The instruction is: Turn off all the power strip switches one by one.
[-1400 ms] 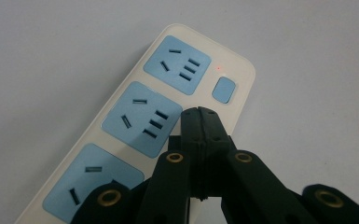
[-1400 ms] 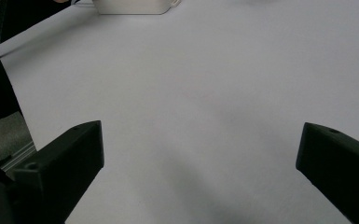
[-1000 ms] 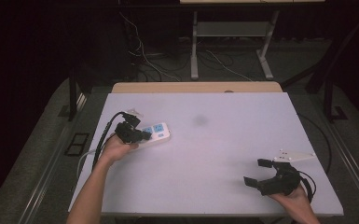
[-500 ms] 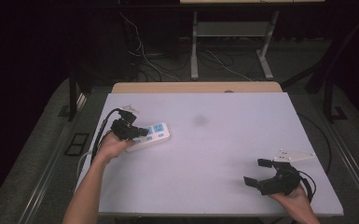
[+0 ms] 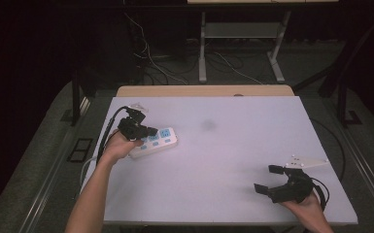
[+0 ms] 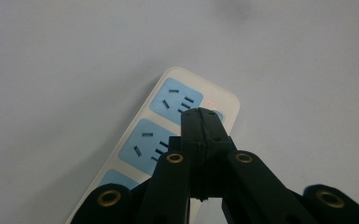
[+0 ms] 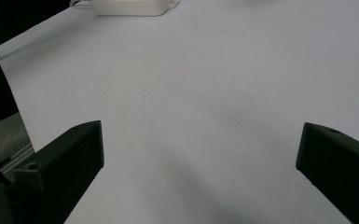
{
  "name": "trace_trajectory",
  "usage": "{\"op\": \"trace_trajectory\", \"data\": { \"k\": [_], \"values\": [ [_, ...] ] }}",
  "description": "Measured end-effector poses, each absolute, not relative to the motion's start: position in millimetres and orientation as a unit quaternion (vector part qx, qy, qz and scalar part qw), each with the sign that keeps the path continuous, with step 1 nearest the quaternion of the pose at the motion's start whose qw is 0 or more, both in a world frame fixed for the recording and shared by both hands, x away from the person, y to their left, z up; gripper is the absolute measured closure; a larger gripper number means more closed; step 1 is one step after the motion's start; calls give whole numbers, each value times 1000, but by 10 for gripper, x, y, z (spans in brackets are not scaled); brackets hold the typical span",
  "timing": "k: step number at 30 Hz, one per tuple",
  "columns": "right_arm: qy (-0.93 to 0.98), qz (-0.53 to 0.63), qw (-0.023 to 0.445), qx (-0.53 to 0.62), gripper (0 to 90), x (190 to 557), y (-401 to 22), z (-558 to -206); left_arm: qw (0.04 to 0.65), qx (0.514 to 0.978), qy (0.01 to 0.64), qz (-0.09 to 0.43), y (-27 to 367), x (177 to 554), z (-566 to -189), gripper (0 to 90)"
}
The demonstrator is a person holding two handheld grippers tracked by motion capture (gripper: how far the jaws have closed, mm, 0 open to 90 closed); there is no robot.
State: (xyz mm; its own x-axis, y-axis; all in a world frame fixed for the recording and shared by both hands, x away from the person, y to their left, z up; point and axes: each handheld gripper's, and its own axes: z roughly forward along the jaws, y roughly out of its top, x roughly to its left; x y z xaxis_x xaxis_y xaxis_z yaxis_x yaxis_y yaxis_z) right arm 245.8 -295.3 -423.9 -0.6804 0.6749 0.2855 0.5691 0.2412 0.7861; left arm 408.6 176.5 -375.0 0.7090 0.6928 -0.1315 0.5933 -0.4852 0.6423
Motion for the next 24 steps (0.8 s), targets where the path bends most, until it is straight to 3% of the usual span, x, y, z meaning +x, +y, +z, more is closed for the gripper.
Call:
{"op": "trace_trajectory", "data": {
  "k": [24],
  "values": [
    [787,471,55,395,6,2458,-2956,-4241,330,869,363,65,1499,4197,-3943,891]
  ]
}}
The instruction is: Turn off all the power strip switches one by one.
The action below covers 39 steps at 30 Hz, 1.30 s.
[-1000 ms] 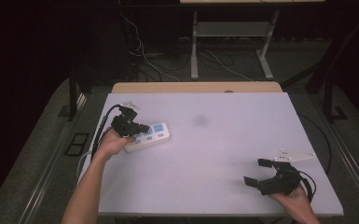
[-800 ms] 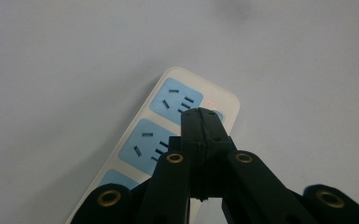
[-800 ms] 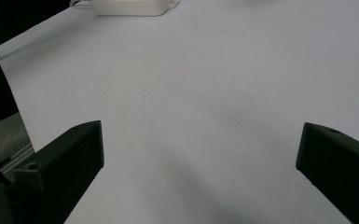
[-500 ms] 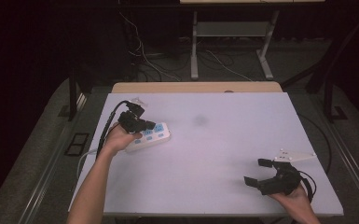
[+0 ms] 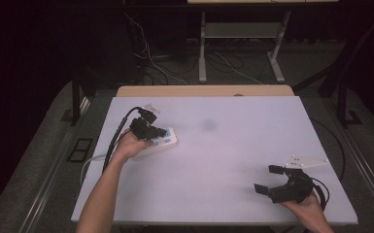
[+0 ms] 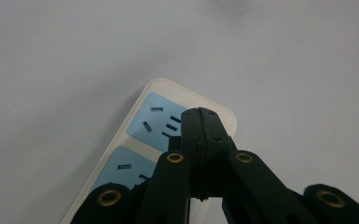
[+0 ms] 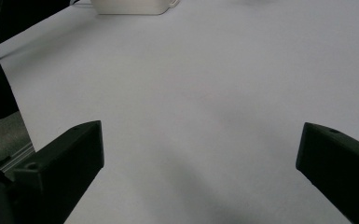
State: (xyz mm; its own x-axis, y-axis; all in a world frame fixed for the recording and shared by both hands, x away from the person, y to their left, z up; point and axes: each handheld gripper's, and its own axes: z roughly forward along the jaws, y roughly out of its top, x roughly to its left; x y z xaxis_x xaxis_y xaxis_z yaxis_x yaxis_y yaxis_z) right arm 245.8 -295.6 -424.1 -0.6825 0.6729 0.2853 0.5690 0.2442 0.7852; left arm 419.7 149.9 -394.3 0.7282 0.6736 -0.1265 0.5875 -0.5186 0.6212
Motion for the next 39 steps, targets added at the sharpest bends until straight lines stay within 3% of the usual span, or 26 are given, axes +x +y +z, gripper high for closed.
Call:
{"op": "trace_trajectory", "data": {
  "k": [39],
  "values": [
    [787,476,56,388,6,2449,-2954,-4211,319,872,366,65,1392,4182,-4110,899]
  ]
}}
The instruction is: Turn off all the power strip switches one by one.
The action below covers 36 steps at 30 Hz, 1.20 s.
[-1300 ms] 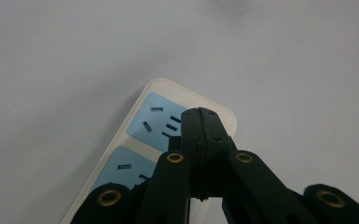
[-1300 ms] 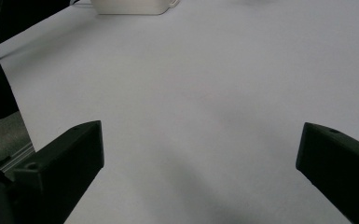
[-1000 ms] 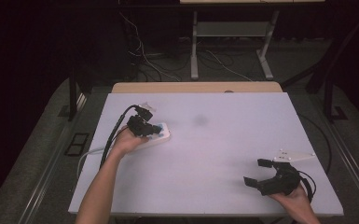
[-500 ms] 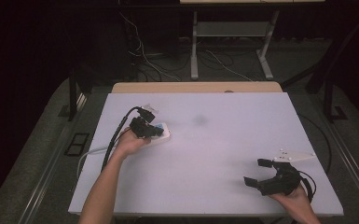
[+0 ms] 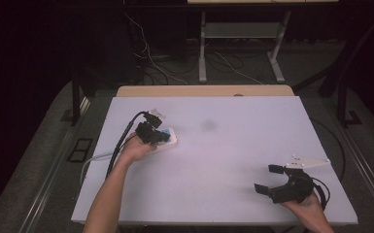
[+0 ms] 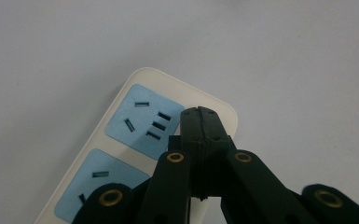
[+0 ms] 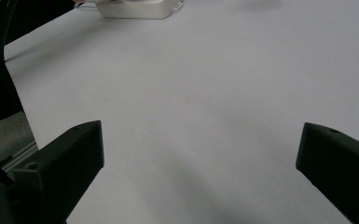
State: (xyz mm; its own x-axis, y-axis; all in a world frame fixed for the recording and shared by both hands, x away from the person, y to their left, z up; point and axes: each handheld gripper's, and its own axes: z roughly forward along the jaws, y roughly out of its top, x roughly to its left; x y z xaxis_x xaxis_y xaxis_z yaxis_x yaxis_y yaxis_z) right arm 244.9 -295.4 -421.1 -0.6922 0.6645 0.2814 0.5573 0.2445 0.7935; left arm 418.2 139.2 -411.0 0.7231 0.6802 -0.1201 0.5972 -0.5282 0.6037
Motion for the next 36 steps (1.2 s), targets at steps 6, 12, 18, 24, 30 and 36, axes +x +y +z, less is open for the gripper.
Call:
{"op": "trace_trajectory", "data": {
  "k": [6,12,18,24,30,36],
  "values": [
    [787,476,57,388,6,2450,-2954,-4211,322,869,370,64,1396,4181,-4113,898],
    [786,477,56,390,6,2455,-2960,-4215,319,868,375,64,1401,4170,-4105,897],
    [785,477,56,392,6,2459,-2963,-4218,311,873,368,75,1413,4104,-4039,897],
    [784,477,57,392,6,2458,-2961,-4217,335,859,378,83,1530,4044,-3915,896],
    [784,477,57,393,6,2457,-2962,-4217,369,838,390,98,1651,3928,-3795,893],
    [783,479,58,392,6,2449,-2959,-4207,410,819,389,105,1775,3723,-3729,807]
  ]
}}
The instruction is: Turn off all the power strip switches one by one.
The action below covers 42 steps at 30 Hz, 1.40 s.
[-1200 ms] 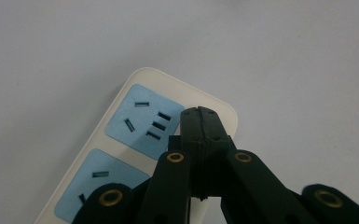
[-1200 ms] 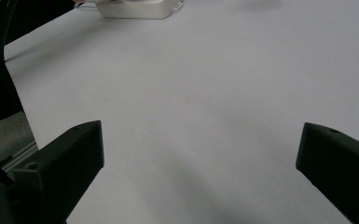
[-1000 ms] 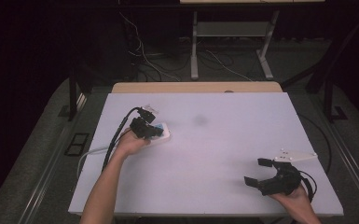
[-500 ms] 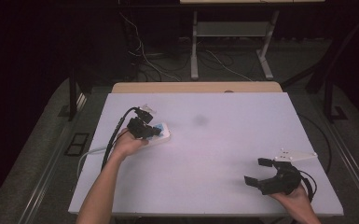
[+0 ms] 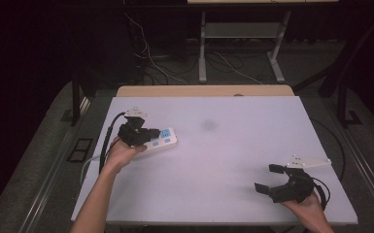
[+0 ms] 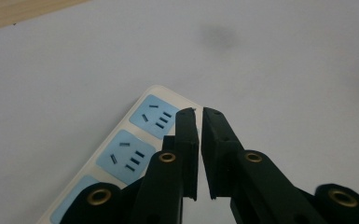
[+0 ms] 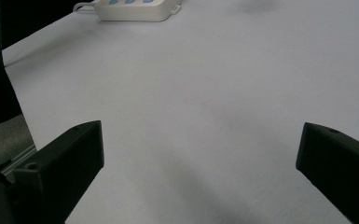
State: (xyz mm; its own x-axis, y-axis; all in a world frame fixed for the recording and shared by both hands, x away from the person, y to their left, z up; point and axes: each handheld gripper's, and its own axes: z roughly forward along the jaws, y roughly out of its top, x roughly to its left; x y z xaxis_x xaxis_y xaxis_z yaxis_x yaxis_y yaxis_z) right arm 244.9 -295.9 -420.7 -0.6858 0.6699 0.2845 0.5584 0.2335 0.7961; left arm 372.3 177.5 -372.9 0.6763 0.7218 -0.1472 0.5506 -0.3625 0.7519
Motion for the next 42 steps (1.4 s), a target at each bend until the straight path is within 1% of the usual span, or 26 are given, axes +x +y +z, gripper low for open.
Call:
{"op": "trace_trajectory", "data": {
  "k": [4,9,11,17,24,25,27,32,35,37,42],
  "values": [
    [783,479,58,391,6,2443,-2953,-4200,440,801,392,105,1847,3581,-3706,710],
    [783,480,60,390,6,2440,-2951,-4193,470,784,390,108,1911,3433,-3683,630],
    [783,481,60,390,6,2439,-2952,-4192,476,778,394,112,1922,3378,-3680,570],
    [782,482,60,391,6,2437,-2955,-4189,487,770,396,114,1933,3226,-3715,475],
    [783,481,60,389,6,2433,-2944,-4190,497,766,393,110,1932,3035,-3822,296],
    [783,481,60,390,6,2433,-2943,-4190,498,768,389,107,1932,3010,-3842,250],
    [783,481,60,389,6,2434,-2942,-4192,502,769,383,100,1934,2958,-3885,186],
    [783,481,59,390,6,2430,-2939,-4197,512,767,376,96,1936,2845,-3982,112],
    [783,481,59,390,6,2431,-2938,-4202,514,770,369,85,1918,2781,-4044,32],
    [784,480,57,390,6,2432,-2935,-4207,511,775,365,77,1905,2746,-4088,2],
    [784,481,57,389,6,2424,-2928,-4205,509,781,356,69,1888,2666,-4160,0]
  ]
}}
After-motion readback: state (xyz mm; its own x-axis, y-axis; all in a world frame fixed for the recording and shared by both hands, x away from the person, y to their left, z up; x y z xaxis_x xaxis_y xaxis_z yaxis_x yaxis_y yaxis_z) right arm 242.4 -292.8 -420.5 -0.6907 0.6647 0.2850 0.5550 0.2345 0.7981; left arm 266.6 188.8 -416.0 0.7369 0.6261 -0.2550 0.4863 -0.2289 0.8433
